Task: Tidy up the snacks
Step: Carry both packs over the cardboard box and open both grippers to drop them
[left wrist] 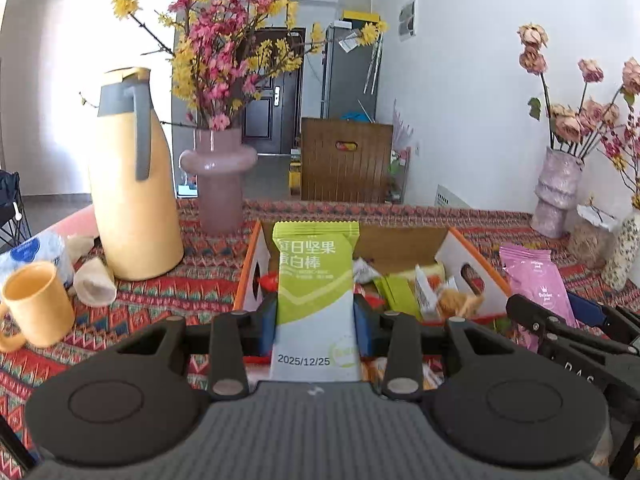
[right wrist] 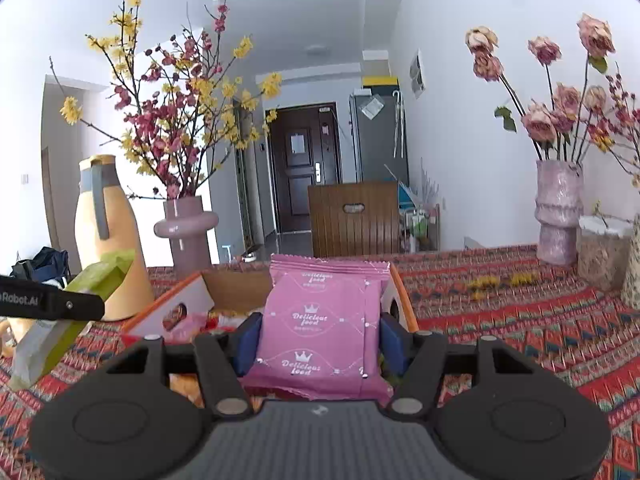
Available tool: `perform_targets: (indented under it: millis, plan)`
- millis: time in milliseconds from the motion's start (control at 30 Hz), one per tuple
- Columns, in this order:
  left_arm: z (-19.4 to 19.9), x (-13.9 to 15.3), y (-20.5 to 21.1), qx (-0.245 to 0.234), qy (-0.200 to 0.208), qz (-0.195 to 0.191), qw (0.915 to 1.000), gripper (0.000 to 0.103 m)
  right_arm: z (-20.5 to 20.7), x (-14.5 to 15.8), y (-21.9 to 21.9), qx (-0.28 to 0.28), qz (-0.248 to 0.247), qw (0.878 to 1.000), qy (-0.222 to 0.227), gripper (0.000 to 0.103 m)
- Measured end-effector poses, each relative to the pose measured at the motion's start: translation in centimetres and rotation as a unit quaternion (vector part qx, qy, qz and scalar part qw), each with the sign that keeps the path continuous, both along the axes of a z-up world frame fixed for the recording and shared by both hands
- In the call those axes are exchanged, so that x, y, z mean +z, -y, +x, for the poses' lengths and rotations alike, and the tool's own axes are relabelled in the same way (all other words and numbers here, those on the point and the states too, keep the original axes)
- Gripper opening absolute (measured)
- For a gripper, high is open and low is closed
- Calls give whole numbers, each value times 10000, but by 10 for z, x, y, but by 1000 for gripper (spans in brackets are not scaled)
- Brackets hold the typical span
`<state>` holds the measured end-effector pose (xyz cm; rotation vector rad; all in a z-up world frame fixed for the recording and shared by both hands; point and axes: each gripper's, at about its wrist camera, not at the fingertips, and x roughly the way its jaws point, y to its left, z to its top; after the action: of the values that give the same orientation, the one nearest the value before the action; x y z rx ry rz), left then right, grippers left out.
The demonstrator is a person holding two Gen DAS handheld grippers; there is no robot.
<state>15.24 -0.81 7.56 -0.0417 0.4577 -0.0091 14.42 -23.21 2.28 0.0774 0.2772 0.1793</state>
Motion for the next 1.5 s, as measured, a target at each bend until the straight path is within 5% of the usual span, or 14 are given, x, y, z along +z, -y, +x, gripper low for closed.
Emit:
perform_targets:
  millis: [633,1300,1400,1467,1500]
  plan:
    - [112,-9,-12,277,85,-160,9995,39,113,19,-31,-28,-275,9995,125,60]
    - [135,-56,-23,514,-14,-133,9986,40,140,-21,-32,-230,-336,9985,-370,61]
    - [133,-54,-25,511,104,-183,9985,65,138,-23,-31,-281,-333,9983,-390,61]
    - [127,-51,-25,589,294,-190,9977,103,137,-22,-30,-309,-304,9983,-386,63]
    - [123,-49,-25,638,415,-173,9970,103,136,-22,-29,-325,-291,9983,-385,73]
